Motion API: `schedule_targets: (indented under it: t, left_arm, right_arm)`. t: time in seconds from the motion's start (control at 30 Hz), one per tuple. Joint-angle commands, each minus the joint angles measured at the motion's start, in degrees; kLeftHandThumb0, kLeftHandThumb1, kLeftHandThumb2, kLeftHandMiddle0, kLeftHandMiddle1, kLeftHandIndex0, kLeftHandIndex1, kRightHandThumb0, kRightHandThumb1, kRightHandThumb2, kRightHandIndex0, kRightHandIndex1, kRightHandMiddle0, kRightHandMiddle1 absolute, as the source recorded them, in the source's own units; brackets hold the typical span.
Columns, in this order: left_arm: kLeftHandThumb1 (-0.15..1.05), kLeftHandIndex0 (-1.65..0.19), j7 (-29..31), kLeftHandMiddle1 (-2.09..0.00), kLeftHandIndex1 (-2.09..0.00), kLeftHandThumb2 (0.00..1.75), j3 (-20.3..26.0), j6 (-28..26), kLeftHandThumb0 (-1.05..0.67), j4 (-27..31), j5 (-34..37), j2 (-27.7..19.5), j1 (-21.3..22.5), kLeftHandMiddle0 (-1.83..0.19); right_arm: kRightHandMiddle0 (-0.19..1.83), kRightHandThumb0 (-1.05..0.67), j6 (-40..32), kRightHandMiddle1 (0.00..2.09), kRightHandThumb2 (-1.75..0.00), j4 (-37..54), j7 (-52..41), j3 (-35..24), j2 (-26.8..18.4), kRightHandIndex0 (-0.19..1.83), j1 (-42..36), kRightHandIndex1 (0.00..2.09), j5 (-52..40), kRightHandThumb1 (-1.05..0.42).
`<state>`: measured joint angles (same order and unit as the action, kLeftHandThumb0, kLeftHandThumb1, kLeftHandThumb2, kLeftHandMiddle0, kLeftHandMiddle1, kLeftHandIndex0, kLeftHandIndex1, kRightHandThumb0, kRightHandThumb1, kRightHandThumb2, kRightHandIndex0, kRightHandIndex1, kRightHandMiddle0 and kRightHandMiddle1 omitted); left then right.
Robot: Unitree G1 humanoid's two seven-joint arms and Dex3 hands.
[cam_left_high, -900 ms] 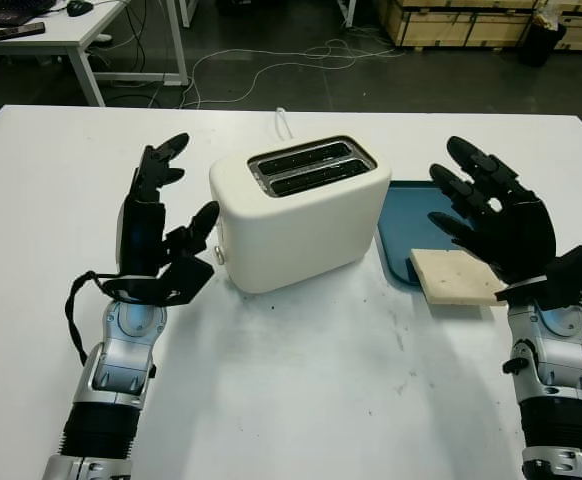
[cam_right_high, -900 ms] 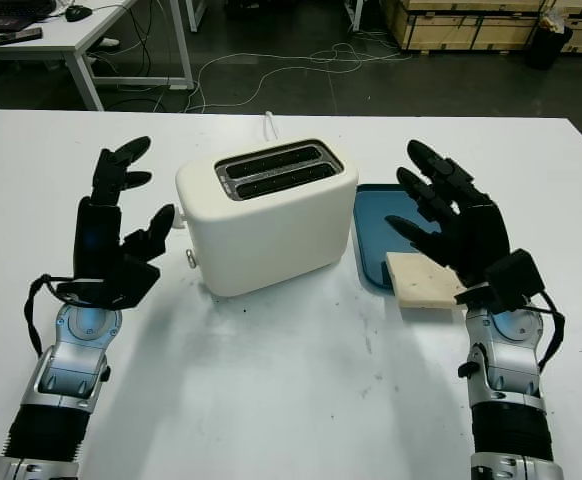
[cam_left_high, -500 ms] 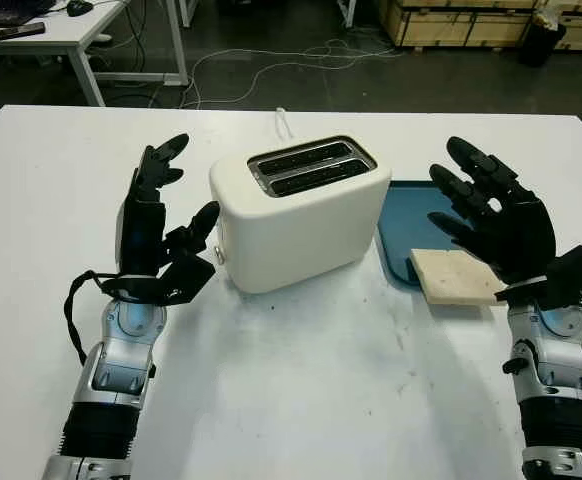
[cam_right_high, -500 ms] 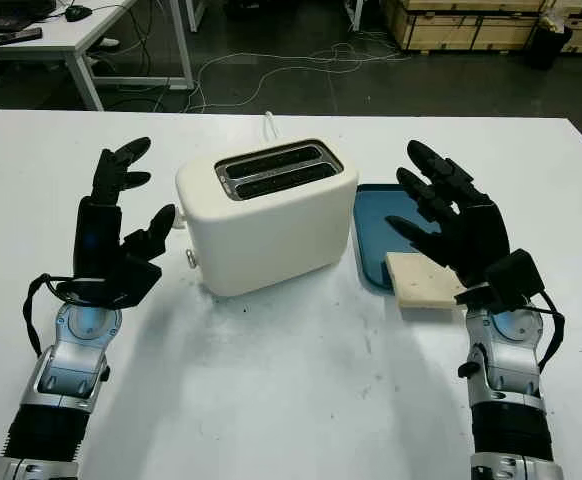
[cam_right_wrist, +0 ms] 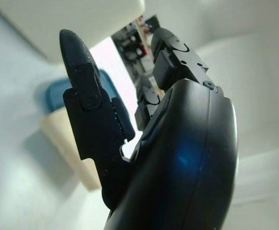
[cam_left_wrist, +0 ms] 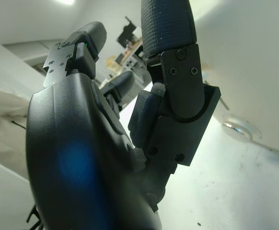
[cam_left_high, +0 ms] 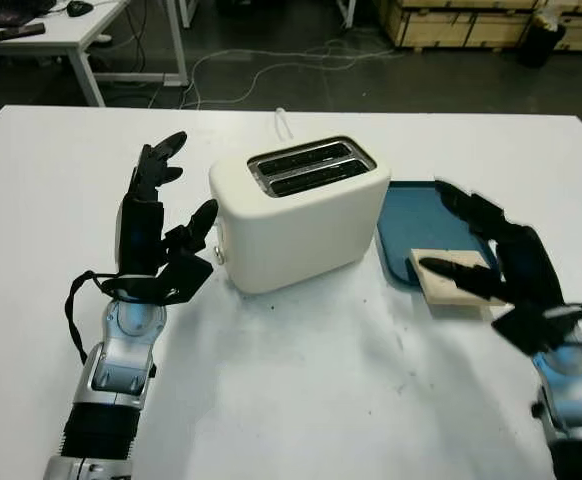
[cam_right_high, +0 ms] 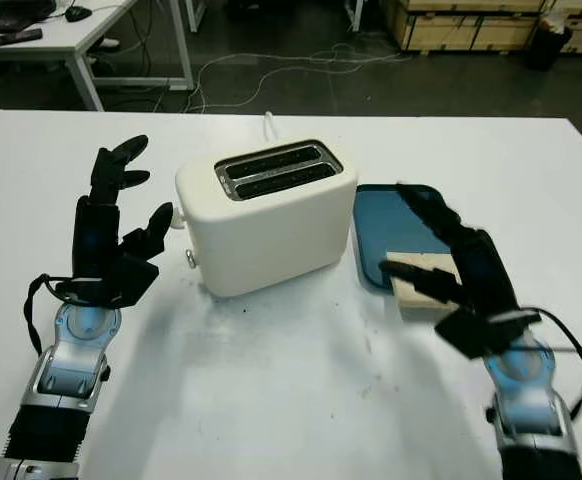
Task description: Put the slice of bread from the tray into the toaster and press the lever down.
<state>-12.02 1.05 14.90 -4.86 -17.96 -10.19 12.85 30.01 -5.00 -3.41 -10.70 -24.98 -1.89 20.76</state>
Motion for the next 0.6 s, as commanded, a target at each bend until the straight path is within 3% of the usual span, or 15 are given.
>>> schedule_targets:
  t: [0.0,0.2,0.43,0.57]
  left_arm:
    - [0.92,0.00,0.05,-1.08,-0.62,0.60,0.25,-0.19,-1.03,-0.11,0.02,-0.30,-0.39,0.00]
    - [0.92,0.00,-0.82,-1.12,-0.64,0.60,-0.34,-1.43,-1.04,-0.20,-2.32,-0.27,-2.01,0.00]
    - [0.92,0.00,-1.75,-1.19,-0.68,0.61,-0.82,-0.28,-1.04,-1.89,-3.37,-0.36,-2.97,0.00]
    - [0.92,0.00,-2.11,-1.18,-0.67,0.61,-0.72,-0.24,-1.04,-2.16,-3.26,0.06,-2.94,0.00]
  right_arm:
    - [0.45,-0.59,2.37,0.01,-0.01,1.82,4.26,-0.21,-1.17,0.43,-1.98,0.01,4.90,-0.80]
    - [0.46,-0.56,-0.05,0.01,0.00,2.73,15.27,1.45,-2.77,0.40,-4.93,0.00,19.96,-0.80]
    - [0.41,-0.59,-7.23,0.00,0.00,5.56,17.39,4.53,-4.60,0.37,-7.01,0.00,29.51,-0.78]
    - [0.39,-0.59,-9.77,0.00,0.00,2.42,20.20,7.23,-5.69,0.35,-6.13,0.00,33.09,-0.76]
